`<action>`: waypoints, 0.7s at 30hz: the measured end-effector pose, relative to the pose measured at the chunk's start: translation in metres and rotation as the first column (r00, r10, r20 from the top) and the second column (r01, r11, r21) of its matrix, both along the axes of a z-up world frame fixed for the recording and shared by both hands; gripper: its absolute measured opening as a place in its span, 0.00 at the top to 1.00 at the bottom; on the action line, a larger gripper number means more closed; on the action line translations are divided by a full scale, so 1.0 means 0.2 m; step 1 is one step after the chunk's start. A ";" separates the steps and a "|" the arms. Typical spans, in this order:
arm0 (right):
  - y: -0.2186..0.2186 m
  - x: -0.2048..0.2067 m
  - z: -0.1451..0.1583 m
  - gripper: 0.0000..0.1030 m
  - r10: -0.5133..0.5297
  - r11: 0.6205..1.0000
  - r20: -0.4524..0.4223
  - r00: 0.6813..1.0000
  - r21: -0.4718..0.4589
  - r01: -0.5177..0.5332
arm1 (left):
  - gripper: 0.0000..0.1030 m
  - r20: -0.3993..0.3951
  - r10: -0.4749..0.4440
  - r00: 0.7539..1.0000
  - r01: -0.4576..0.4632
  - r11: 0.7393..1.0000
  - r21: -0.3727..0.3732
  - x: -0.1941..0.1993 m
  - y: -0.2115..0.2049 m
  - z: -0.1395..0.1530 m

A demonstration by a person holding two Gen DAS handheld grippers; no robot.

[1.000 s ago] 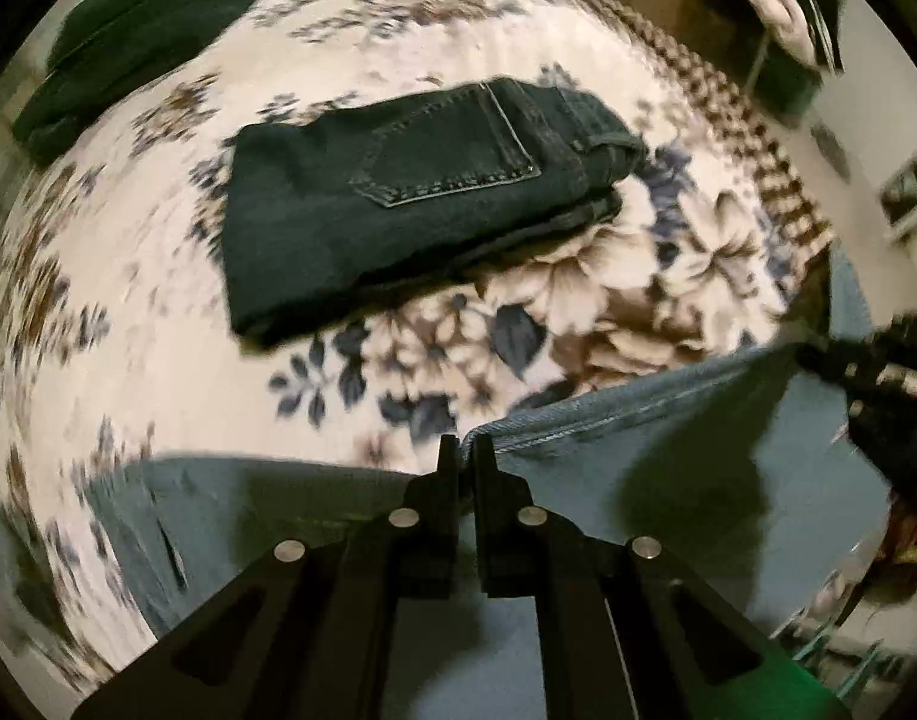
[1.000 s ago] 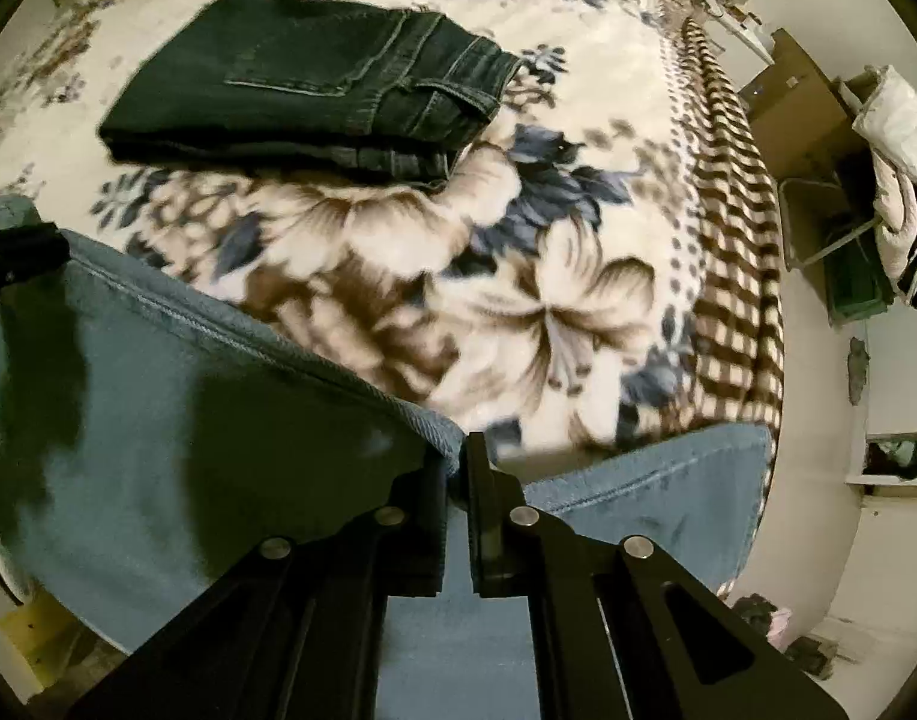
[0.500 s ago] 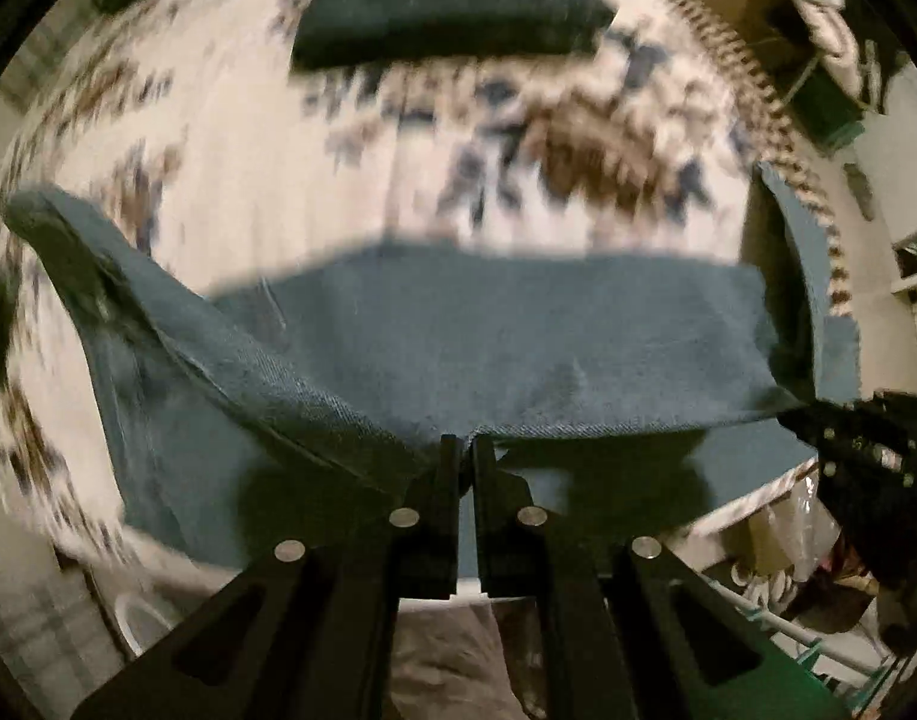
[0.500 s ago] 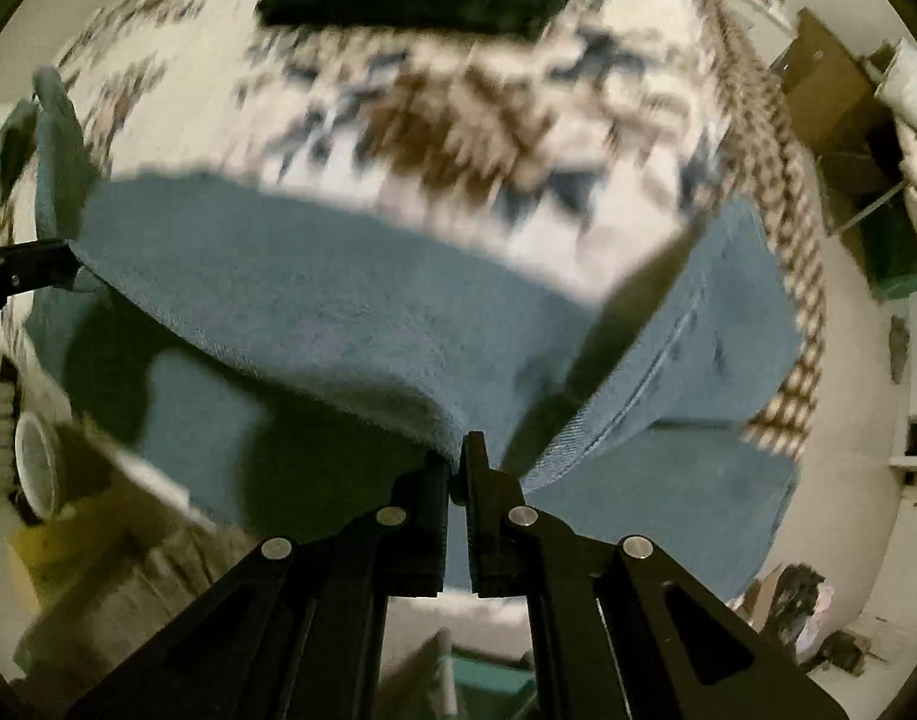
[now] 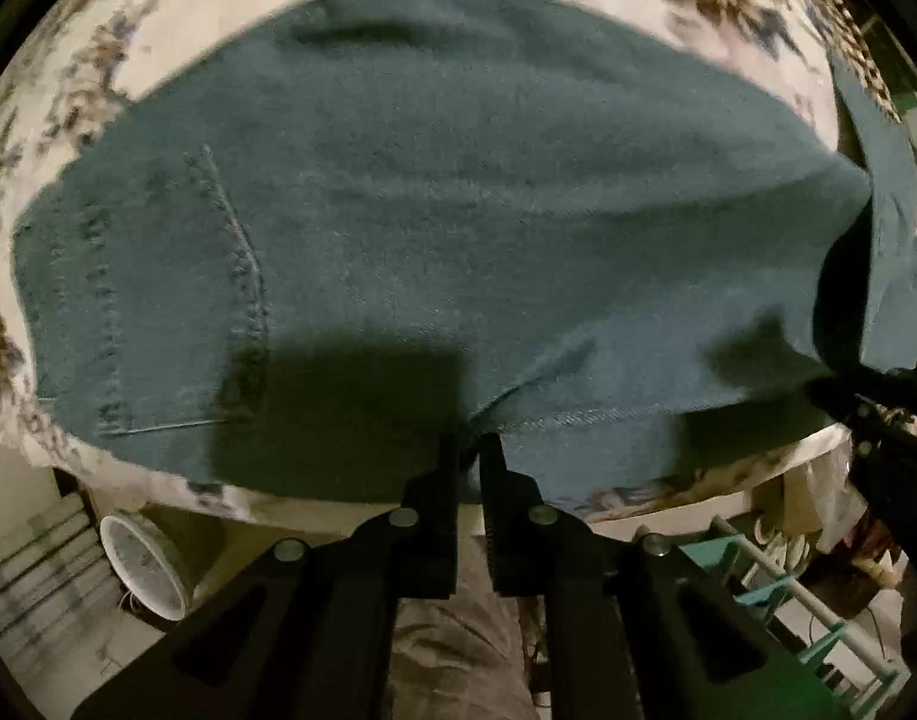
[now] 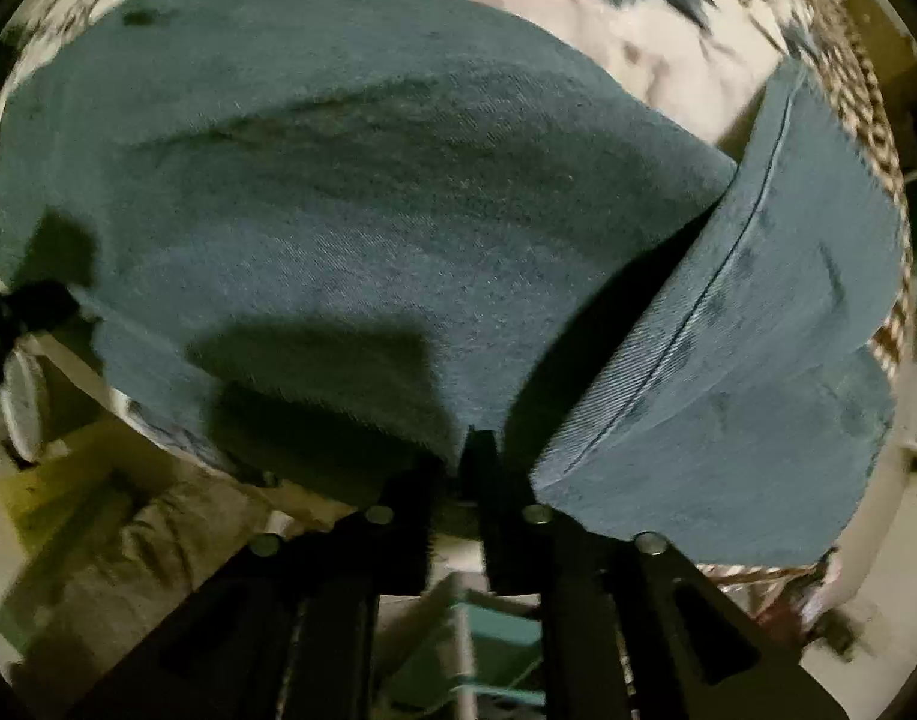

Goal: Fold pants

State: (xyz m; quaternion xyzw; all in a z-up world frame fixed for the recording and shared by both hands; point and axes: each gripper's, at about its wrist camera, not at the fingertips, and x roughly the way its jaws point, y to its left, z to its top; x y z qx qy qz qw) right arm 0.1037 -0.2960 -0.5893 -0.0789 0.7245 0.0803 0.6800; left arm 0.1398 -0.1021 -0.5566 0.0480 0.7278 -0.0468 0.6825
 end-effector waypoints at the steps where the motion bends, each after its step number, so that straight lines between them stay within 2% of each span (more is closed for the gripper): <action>1: -0.02 0.00 0.04 0.34 -0.031 0.999 0.002 1.000 0.028 0.031 | 0.89 0.015 0.002 1.000 -0.002 1.000 0.003 0.00 -0.01 0.04; 2: -0.05 0.01 0.09 0.30 -0.069 0.996 0.007 0.998 0.059 0.068 | 0.84 0.024 0.003 1.000 -0.003 1.000 0.007 0.01 -0.03 0.07; 4: -0.11 0.01 0.19 0.20 -0.127 0.990 0.031 0.991 0.073 0.124 | 0.50 0.052 0.004 0.999 -0.004 1.000 0.003 0.02 -0.06 0.15; 6: -0.19 0.03 0.31 0.15 -0.201 0.977 0.078 0.976 0.088 0.194 | 0.33 0.097 -0.002 0.995 0.000 1.000 0.016 0.04 -0.10 0.21; 9: -0.35 0.10 0.41 0.14 -0.310 0.950 0.133 0.941 0.087 0.300 | 0.27 0.162 0.000 0.987 -0.007 0.999 0.041 0.12 -0.17 0.28; 13: -0.55 0.33 0.43 0.14 -0.392 0.919 0.182 0.902 0.037 0.392 | 0.26 0.195 0.010 0.981 -0.019 0.999 0.043 0.26 -0.27 0.27; 18: -0.79 0.63 0.32 0.14 -0.501 0.862 0.195 0.843 0.023 0.506 | 0.26 0.226 -0.004 0.974 -0.011 0.998 0.064 0.45 -0.38 0.23; 21: -0.86 0.77 0.26 0.14 -0.522 0.846 0.211 0.827 -0.001 0.534 | 0.26 0.222 0.000 0.975 -0.014 0.998 0.062 0.52 -0.45 0.17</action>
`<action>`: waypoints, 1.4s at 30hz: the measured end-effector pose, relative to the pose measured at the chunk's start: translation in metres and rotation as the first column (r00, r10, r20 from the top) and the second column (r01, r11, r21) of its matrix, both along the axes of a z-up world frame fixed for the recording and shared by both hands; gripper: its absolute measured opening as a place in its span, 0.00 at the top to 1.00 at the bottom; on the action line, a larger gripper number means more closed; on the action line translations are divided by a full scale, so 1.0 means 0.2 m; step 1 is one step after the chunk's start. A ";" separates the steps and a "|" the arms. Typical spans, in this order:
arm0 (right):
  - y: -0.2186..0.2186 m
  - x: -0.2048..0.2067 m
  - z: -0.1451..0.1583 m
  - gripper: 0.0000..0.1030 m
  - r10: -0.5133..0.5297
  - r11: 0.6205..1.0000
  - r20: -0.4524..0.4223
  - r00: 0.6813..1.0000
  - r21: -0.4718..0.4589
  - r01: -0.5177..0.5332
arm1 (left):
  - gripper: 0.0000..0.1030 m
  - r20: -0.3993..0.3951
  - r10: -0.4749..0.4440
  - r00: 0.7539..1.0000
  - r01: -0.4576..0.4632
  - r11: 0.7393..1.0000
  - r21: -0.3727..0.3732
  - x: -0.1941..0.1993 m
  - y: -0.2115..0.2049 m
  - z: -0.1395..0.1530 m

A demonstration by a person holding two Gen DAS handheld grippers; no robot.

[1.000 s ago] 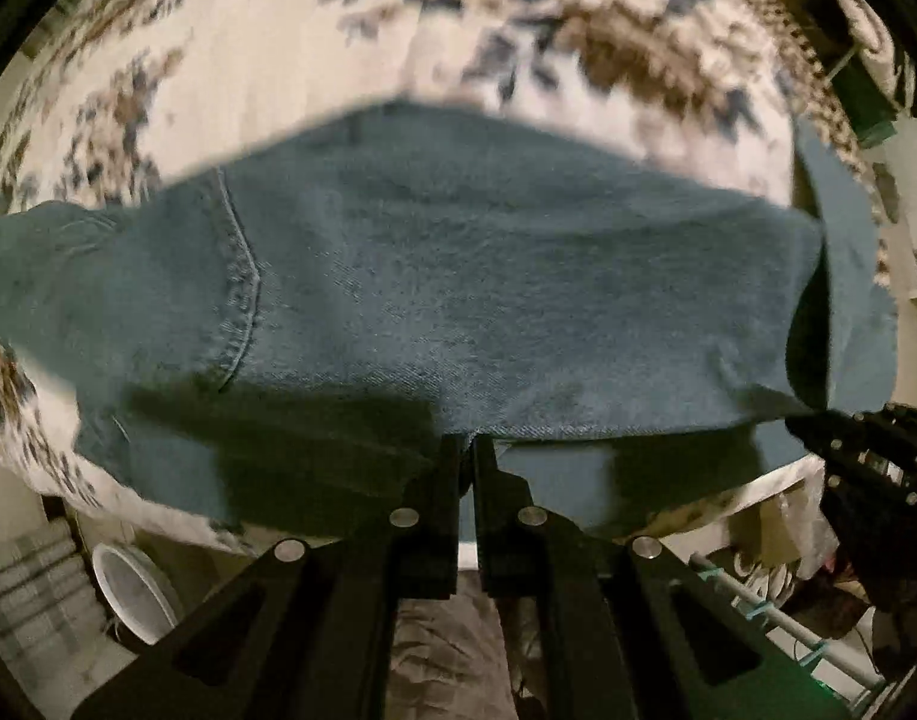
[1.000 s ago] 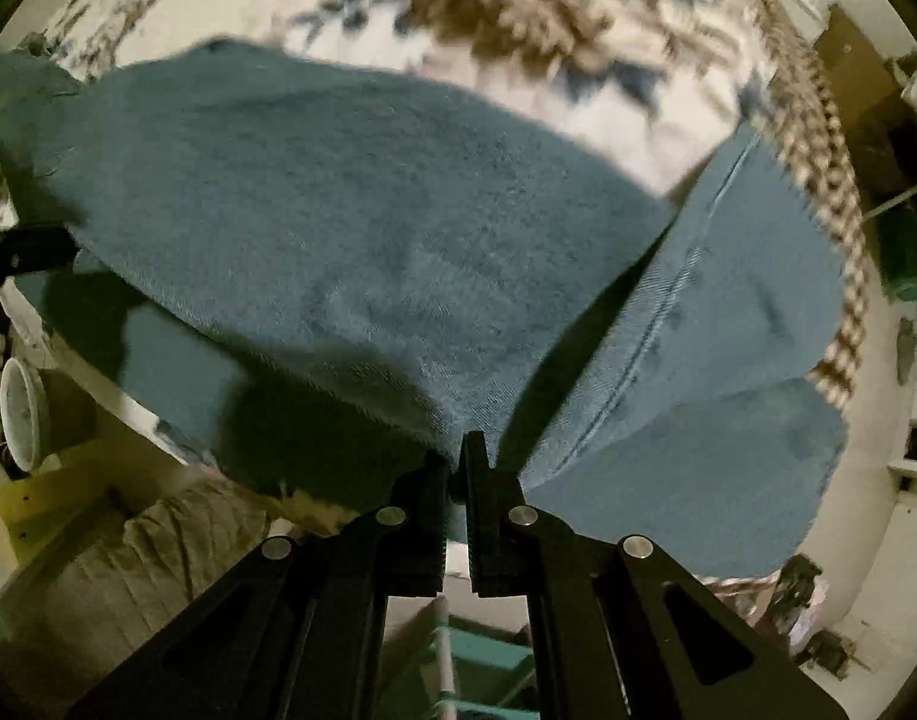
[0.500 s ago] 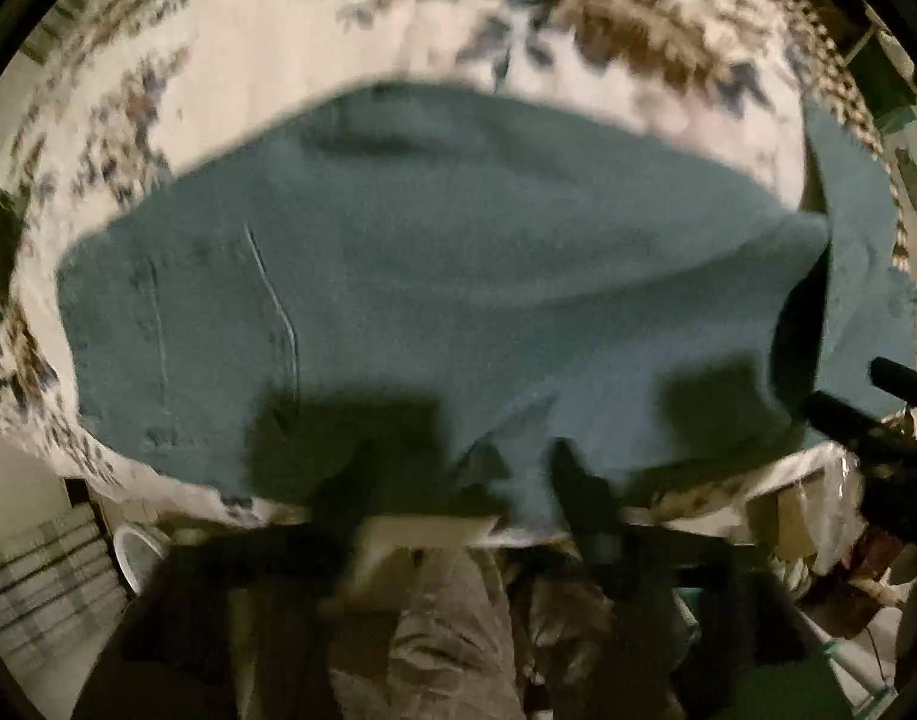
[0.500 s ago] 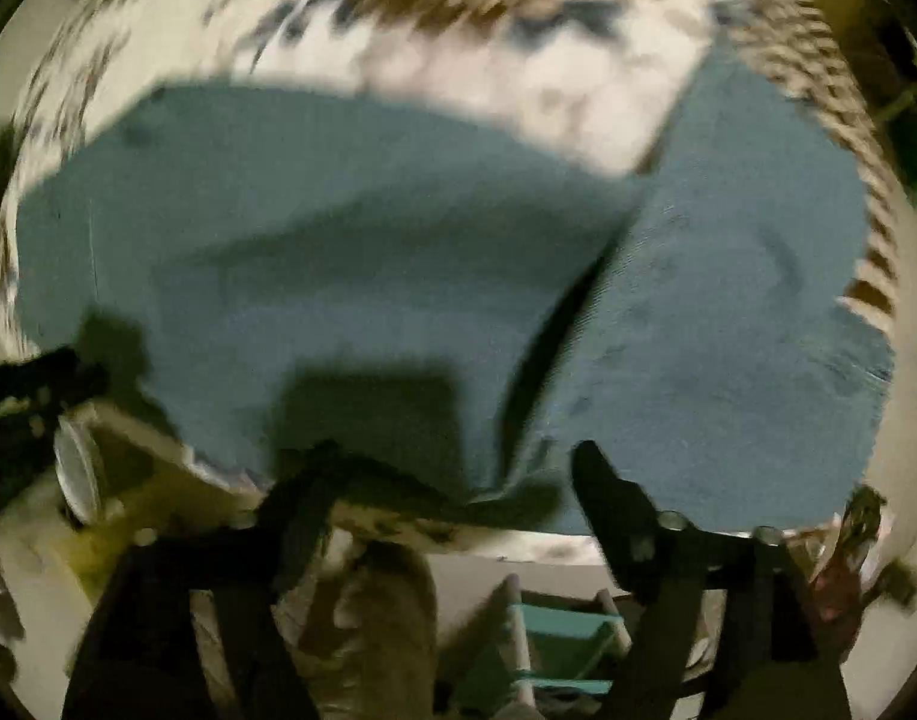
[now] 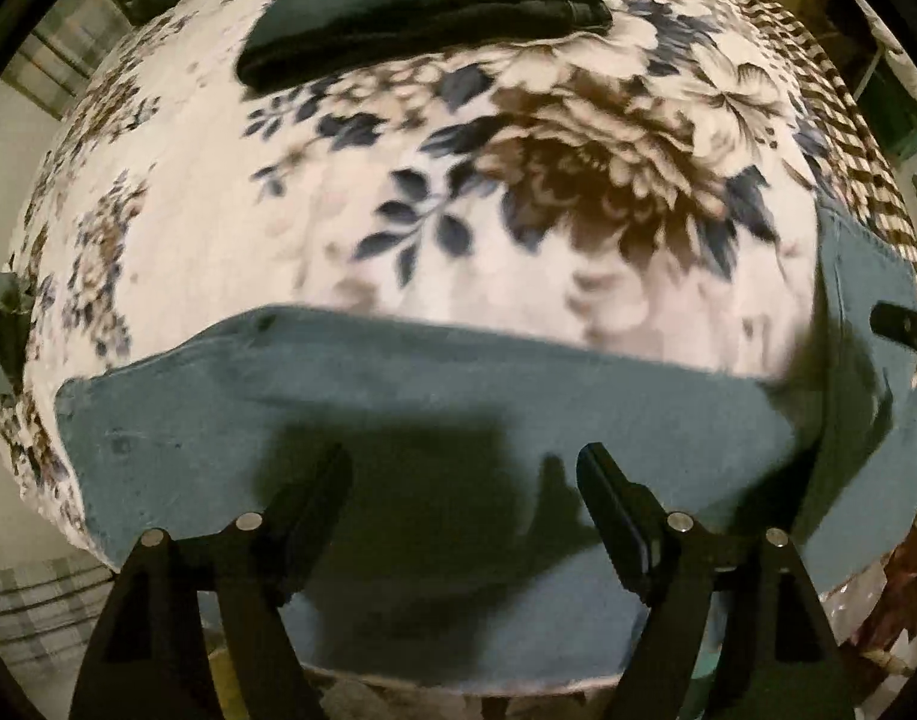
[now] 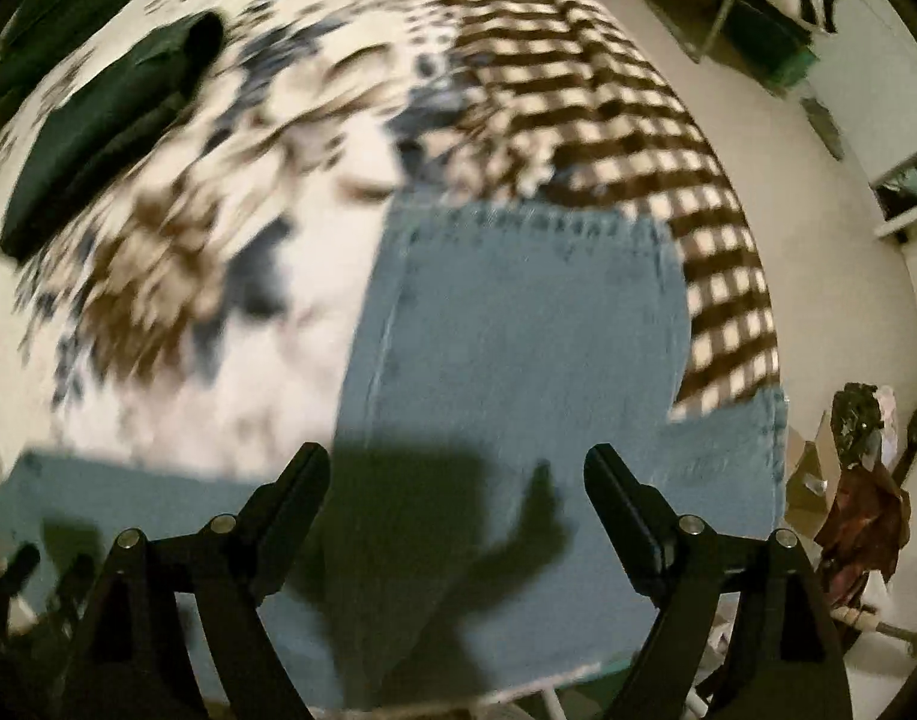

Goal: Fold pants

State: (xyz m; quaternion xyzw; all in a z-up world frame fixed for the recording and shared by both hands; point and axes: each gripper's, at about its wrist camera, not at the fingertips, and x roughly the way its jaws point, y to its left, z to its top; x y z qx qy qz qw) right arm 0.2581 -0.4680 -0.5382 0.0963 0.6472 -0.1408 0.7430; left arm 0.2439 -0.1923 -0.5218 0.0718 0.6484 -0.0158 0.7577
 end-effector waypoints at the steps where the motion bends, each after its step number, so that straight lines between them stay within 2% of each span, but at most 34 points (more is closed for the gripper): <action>1: -0.01 0.06 -0.03 0.14 -0.006 1.000 -0.001 1.000 -0.008 0.006 | 0.26 -0.002 0.002 1.000 -0.002 1.000 0.000 0.02 -0.02 -0.02; 6: 0.01 0.23 -0.14 0.14 0.011 1.000 -0.014 1.000 0.013 -0.011 | 0.26 -0.018 -0.002 1.000 0.002 1.000 0.016 0.06 -0.09 -0.10; 9: 0.05 0.26 -0.24 0.17 0.025 1.000 -0.069 0.997 0.003 -0.025 | 0.26 -0.031 0.002 1.000 -0.002 1.000 0.031 0.05 -0.10 -0.13; 10: 0.05 0.26 -0.26 0.28 0.023 1.000 -0.081 0.996 -0.007 -0.024 | 0.26 -0.036 0.004 0.999 -0.003 0.999 0.032 0.04 -0.10 -0.13; 11: 0.05 0.25 -0.27 0.35 0.025 0.999 -0.088 0.996 -0.021 -0.027 | 0.26 -0.039 0.004 0.999 -0.003 0.999 0.033 0.03 -0.10 -0.13; 13: 0.02 0.21 -0.26 0.71 0.011 1.000 -0.062 0.998 -0.020 -0.012 | 0.26 -0.040 0.002 0.999 -0.001 1.000 0.028 0.01 -0.11 -0.12; 15: -0.05 0.13 -0.18 0.89 -0.043 0.999 -0.007 0.999 -0.013 0.043 | 0.26 -0.039 -0.008 0.999 0.009 1.000 0.022 -0.01 -0.12 -0.11; 16: -0.08 0.08 -0.13 0.91 -0.070 0.997 0.019 0.997 -0.013 0.070 | 0.26 -0.040 -0.014 0.999 0.015 1.000 0.018 -0.02 -0.13 -0.11; 19: -0.24 -0.14 0.02 0.91 -0.201 0.980 0.095 0.975 0.022 0.200 | 0.26 -0.043 -0.028 0.999 0.028 1.000 -0.003 -0.06 -0.16 -0.08; 21: -0.38 -0.36 0.08 0.92 -0.316 0.949 0.118 0.941 0.053 0.312 | 0.26 -0.043 -0.037 0.998 0.036 0.999 -0.022 -0.10 -0.20 -0.06; 22: -0.46 -0.44 0.08 0.92 -0.356 0.934 0.117 0.927 0.069 0.350 | 0.26 -0.046 -0.042 0.998 0.041 0.999 -0.029 -0.12 -0.23 -0.06; 24: -0.57 -0.64 0.01 0.91 -0.444 0.894 0.063 0.894 0.096 0.438 | 0.26 -0.059 -0.053 0.997 0.051 0.998 -0.041 -0.17 -0.27 -0.06; 25: -0.65 -0.72 -0.05 0.86 -0.473 0.876 0.031 0.881 0.127 0.466 | 0.26 -0.069 -0.060 0.996 0.057 0.997 -0.043 -0.21 -0.31 -0.08; 26: -0.69 -0.80 -0.14 0.81 -0.505 0.847 -0.020 0.863 0.177 0.501 | 0.26 -0.084 -0.065 0.994 0.062 0.997 -0.044 -0.23 -0.33 -0.10; 27: -0.73 -0.88 -0.20 0.64 -0.545 0.806 -0.055 0.837 0.241 0.541 | 0.26 -0.097 -0.068 0.993 0.064 0.997 -0.043 -0.26 -0.34 -0.12; 28: -0.77 -0.94 -0.24 0.52 -0.581 0.763 -0.056 0.812 0.312 0.567 | 0.26 -0.113 -0.072 0.991 0.067 0.997 -0.046 -0.28 -0.36 -0.14; 30: -0.82 -1.05 -0.28 0.49 -0.656 0.683 -0.034 0.754 0.400 0.611 | 0.26 -0.122 -0.080 0.989 0.076 0.996 -0.043 -0.33 -0.39 -0.16; 33: -0.88 -1.12 -0.31 0.49 -0.733 0.610 -0.015 0.680 0.429 0.667 | 0.26 -0.123 -0.081 0.989 0.076 0.996 -0.045 -0.37 -0.43 -0.17; 37: -0.94 -1.08 -0.38 0.49 -0.775 0.593 -0.047 0.630 0.290 0.751 | 0.26 -0.124 -0.076 0.989 0.071 0.997 -0.043 -0.40 -0.50 -0.20; 38: -0.94 -1.07 -0.41 0.54 -0.782 0.587 -0.051 0.621 0.278 0.761 | 0.26 -0.120 -0.077 0.990 0.072 0.996 -0.043 -0.40 -0.51 -0.21; 39: -0.93 -1.05 -0.41 0.73 -0.779 0.601 -0.042 0.626 0.240 0.763 | 0.26 -0.113 -0.083 0.990 0.078 0.996 -0.042 -0.40 -0.54 -0.21; 40: -0.91 -1.03 -0.39 0.87 -0.765 0.627 -0.024 0.644 0.202 0.752 | 0.26 -0.108 -0.087 0.990 0.084 0.996 -0.038 -0.40 -0.55 -0.21; 42: -0.86 -0.98 -0.30 0.93 -0.712 0.699 0.061 0.699 0.156 0.698 | 0.26 -0.097 -0.092 0.991 0.088 0.995 -0.043 -0.40 -0.57 -0.21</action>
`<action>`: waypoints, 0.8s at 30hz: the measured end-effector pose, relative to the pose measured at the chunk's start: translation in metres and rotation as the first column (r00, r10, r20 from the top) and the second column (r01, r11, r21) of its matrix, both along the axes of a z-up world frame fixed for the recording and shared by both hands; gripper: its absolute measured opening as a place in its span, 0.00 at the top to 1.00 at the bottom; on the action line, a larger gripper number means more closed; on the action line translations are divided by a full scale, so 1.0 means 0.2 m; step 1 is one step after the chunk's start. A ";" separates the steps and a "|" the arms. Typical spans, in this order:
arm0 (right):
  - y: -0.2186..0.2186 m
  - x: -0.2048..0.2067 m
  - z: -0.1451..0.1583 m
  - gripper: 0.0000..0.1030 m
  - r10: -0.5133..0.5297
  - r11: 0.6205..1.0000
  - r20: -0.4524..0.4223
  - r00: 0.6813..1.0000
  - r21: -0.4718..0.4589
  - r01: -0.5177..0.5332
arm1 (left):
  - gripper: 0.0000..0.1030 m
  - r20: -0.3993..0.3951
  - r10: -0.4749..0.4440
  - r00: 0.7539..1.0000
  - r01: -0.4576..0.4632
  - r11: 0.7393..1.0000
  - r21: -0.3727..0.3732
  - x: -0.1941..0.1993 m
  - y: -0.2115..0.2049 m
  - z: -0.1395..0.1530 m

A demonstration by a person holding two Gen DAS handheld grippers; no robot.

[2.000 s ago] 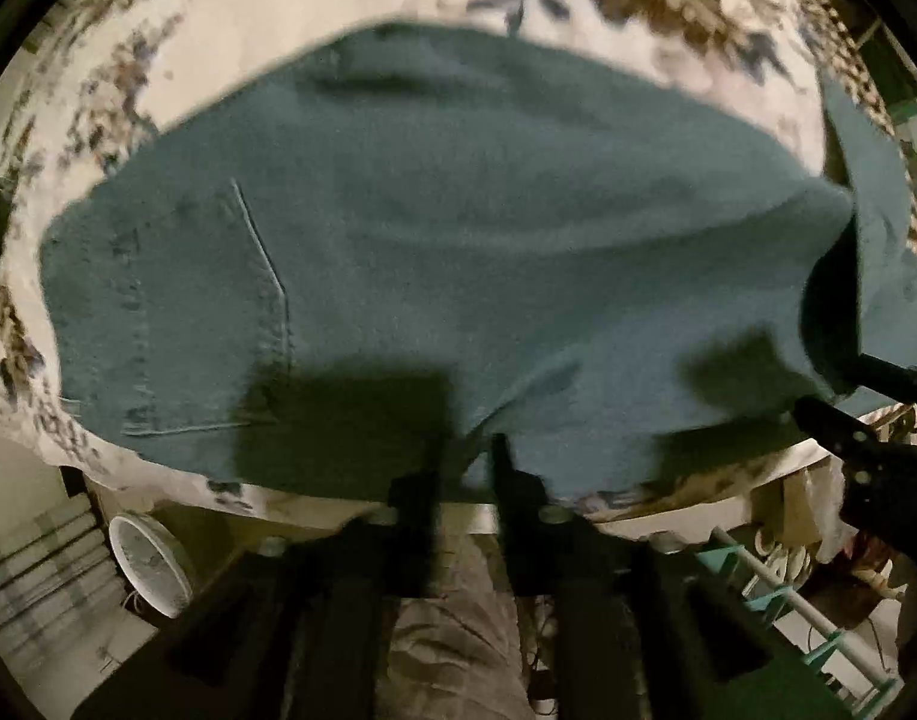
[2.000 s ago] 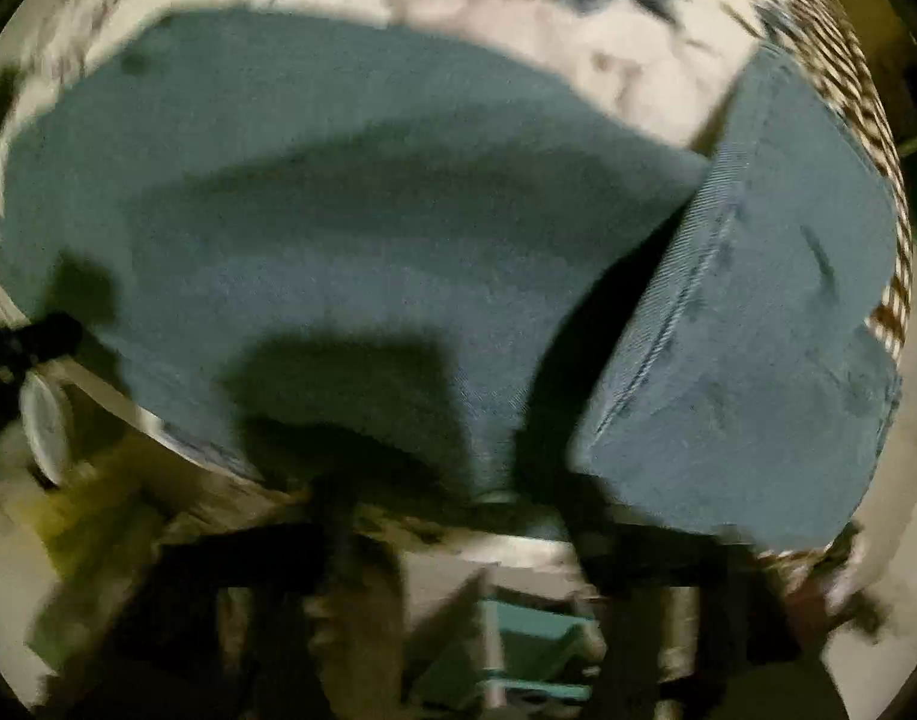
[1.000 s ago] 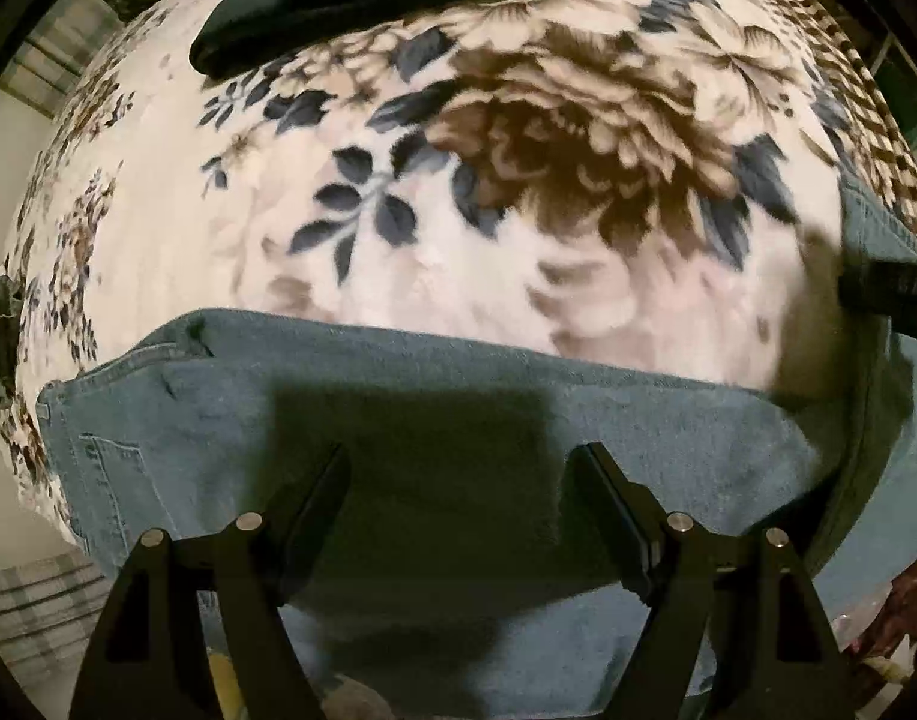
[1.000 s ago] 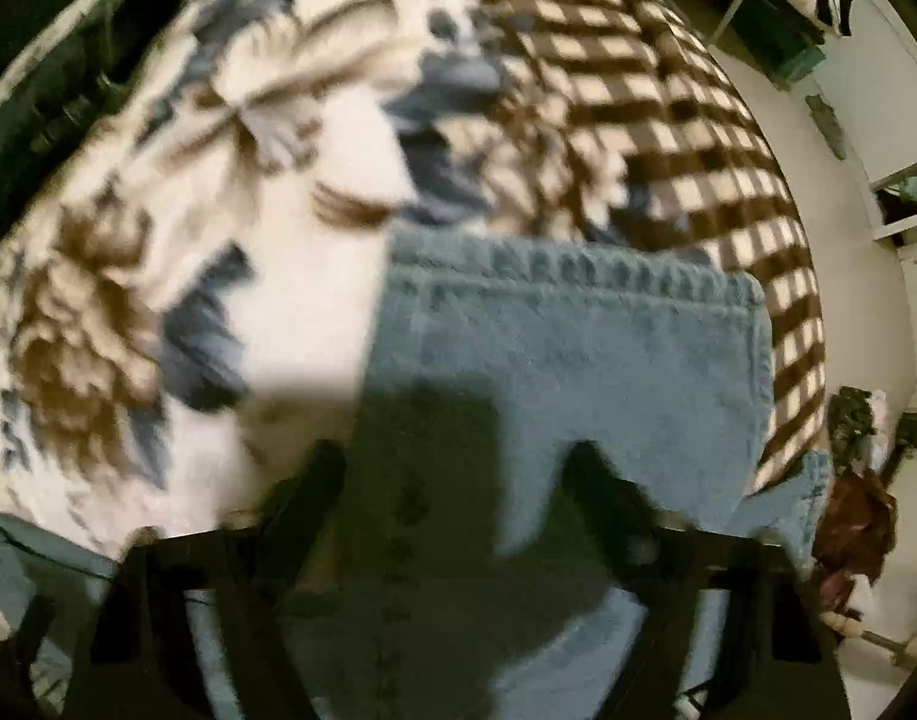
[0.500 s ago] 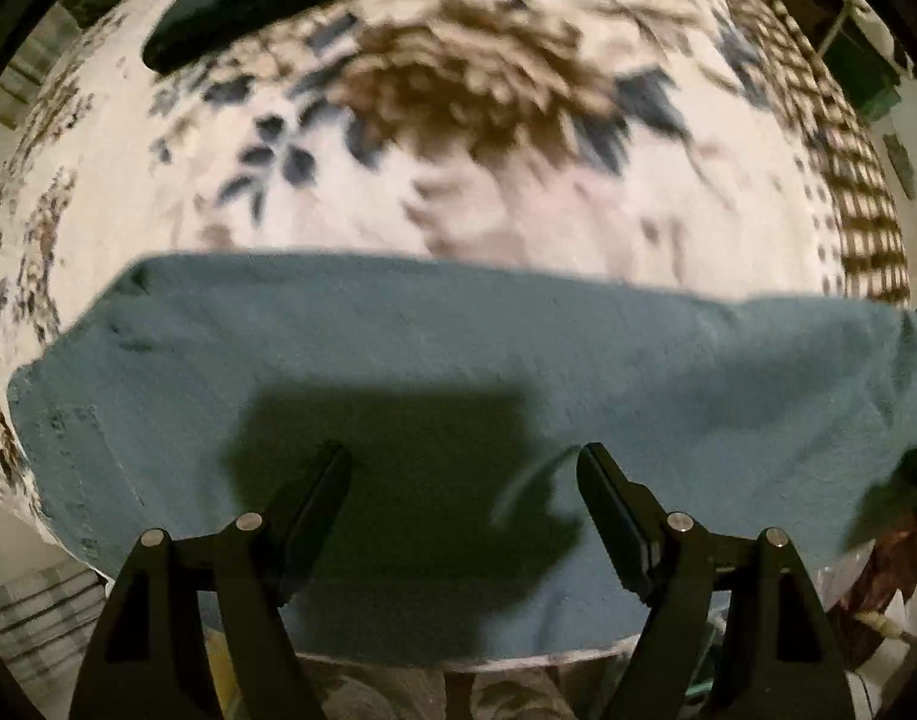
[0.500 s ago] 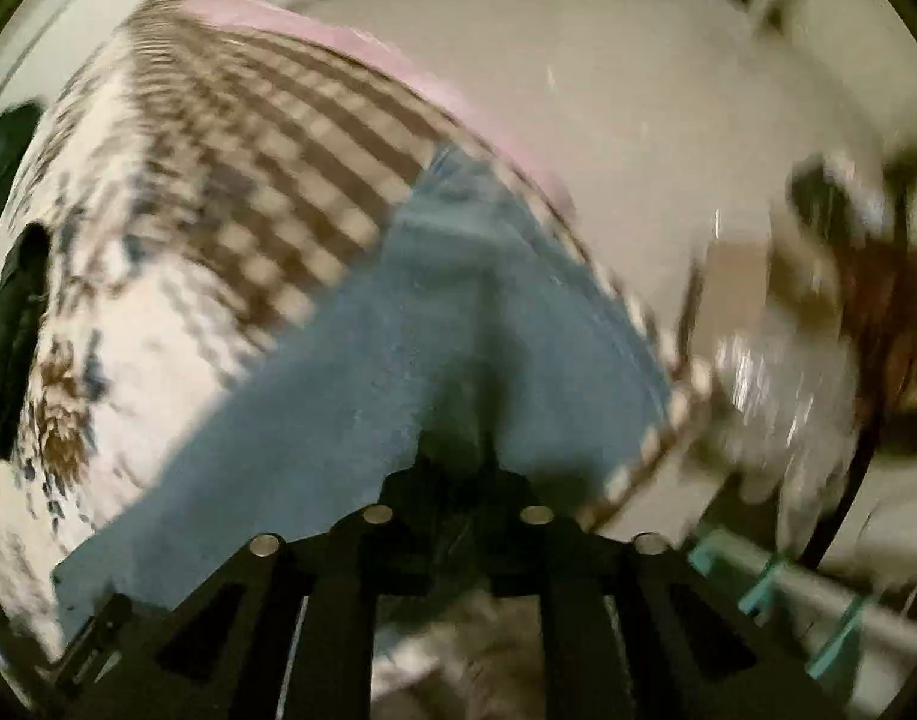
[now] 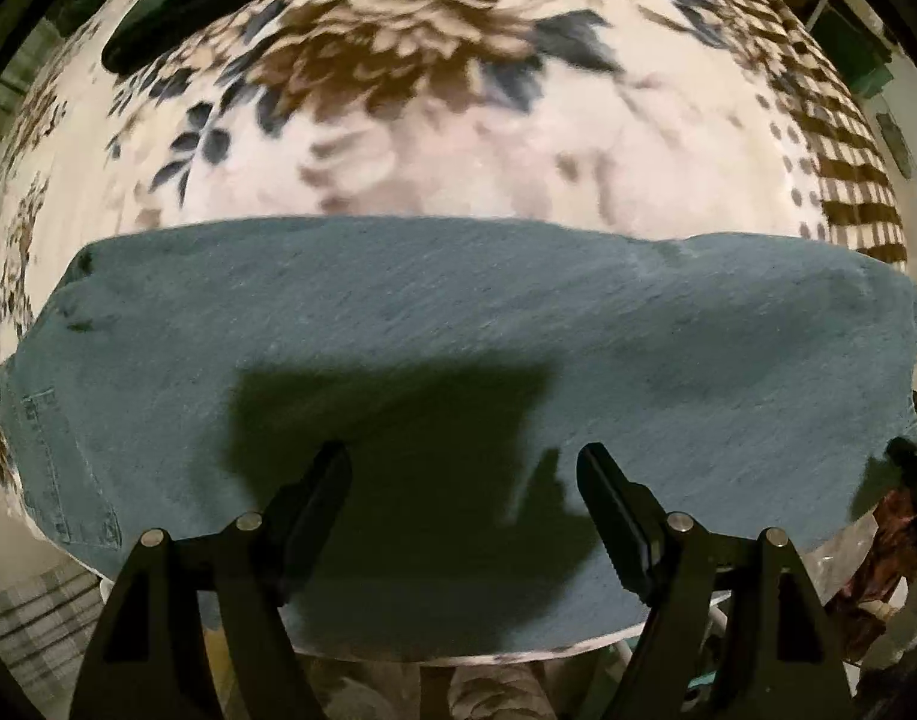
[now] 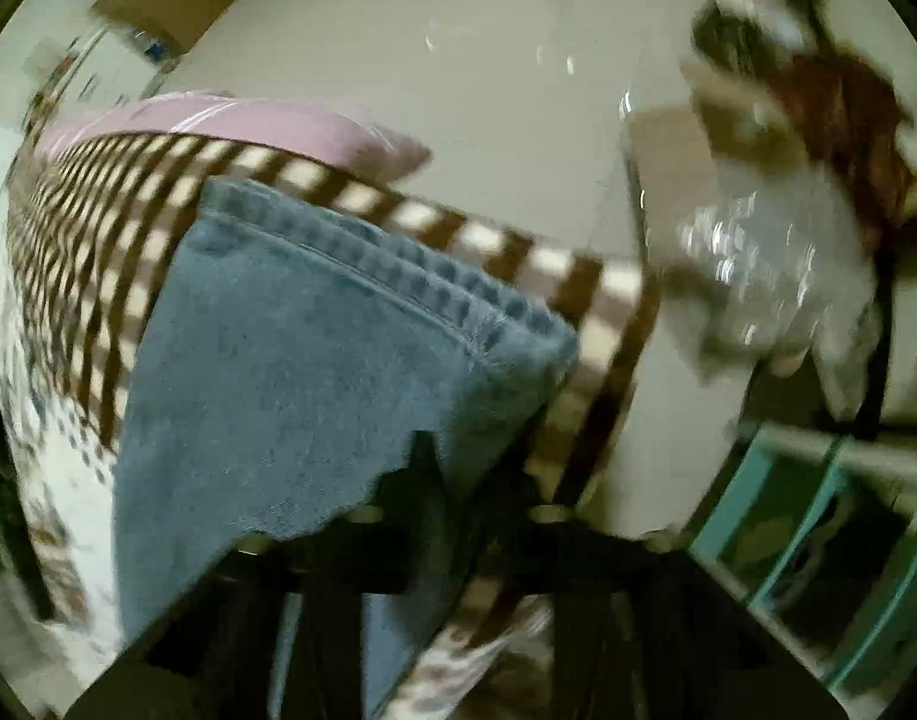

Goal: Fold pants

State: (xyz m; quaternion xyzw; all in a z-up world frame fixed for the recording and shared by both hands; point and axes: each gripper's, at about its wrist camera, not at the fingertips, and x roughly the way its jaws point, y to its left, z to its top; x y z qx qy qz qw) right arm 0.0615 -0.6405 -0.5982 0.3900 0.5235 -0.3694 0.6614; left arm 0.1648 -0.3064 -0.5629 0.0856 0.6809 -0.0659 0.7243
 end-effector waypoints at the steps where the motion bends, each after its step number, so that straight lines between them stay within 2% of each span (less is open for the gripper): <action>1: 0.01 0.01 0.04 0.94 0.022 0.999 0.016 1.000 -0.030 -0.022 | 0.26 0.002 0.001 1.000 -0.001 1.000 -0.001 0.02 -0.03 0.01; 3: 0.04 0.02 0.07 0.94 0.052 0.996 0.027 0.998 -0.073 -0.050 | 0.26 0.009 0.001 1.000 -0.001 1.000 -0.007 0.03 -0.05 0.01; 6: 0.01 0.03 -0.07 0.91 0.098 0.995 -0.053 0.994 0.012 -0.097 | 0.26 0.010 0.011 1.000 -0.011 1.000 -0.017 0.03 -0.05 0.02; 8: 0.00 0.04 -0.08 0.73 0.152 0.988 -0.088 0.985 0.050 -0.148 | 0.26 0.003 0.027 1.000 -0.027 0.999 -0.025 0.02 -0.02 0.03; 9: 0.01 0.05 -0.04 0.51 0.183 0.982 -0.078 0.980 0.064 -0.178 | 0.26 -0.001 0.034 0.999 -0.034 0.999 -0.031 0.03 0.06 0.05; 10: 0.04 0.03 0.03 0.42 0.203 0.978 -0.060 0.977 0.056 -0.200 | 0.26 -0.002 0.045 0.999 -0.045 0.998 -0.039 0.05 0.13 0.06; 12: 0.08 0.05 0.20 0.42 0.277 0.961 -0.048 0.960 0.029 -0.276 | 0.26 0.007 0.060 0.998 -0.060 0.997 -0.047 0.03 0.20 0.12; 14: 0.24 0.11 0.33 0.41 0.391 0.919 -0.008 0.920 0.056 -0.390 | 0.26 0.032 0.090 0.995 -0.089 0.995 -0.035 0.03 0.32 0.21; 16: 0.47 0.24 0.39 0.41 0.518 0.844 0.043 0.854 0.138 -0.519 | 0.26 0.049 0.136 0.990 -0.135 0.991 -0.025 0.03 0.45 0.28; 19: 0.90 0.49 0.41 0.41 0.672 0.663 0.187 0.717 0.281 -0.694 | 0.26 0.093 0.218 0.972 -0.221 0.975 0.027 0.06 0.71 0.34; 21: 1.24 0.70 0.41 0.41 0.749 0.526 0.264 0.608 0.321 -0.787 | 0.26 0.121 0.282 0.952 -0.292 0.954 0.072 0.10 0.94 0.34; 23: 1.51 0.88 0.39 0.41 0.794 0.419 0.319 0.518 0.329 -0.846 | 0.26 0.142 0.347 0.927 -0.363 0.924 0.117 0.14 1.20 0.31; 24: 1.69 1.00 0.38 0.41 0.825 0.357 0.337 0.455 0.314 -0.880 | 0.26 0.143 0.370 0.918 -0.389 0.911 0.135 0.16 1.32 0.29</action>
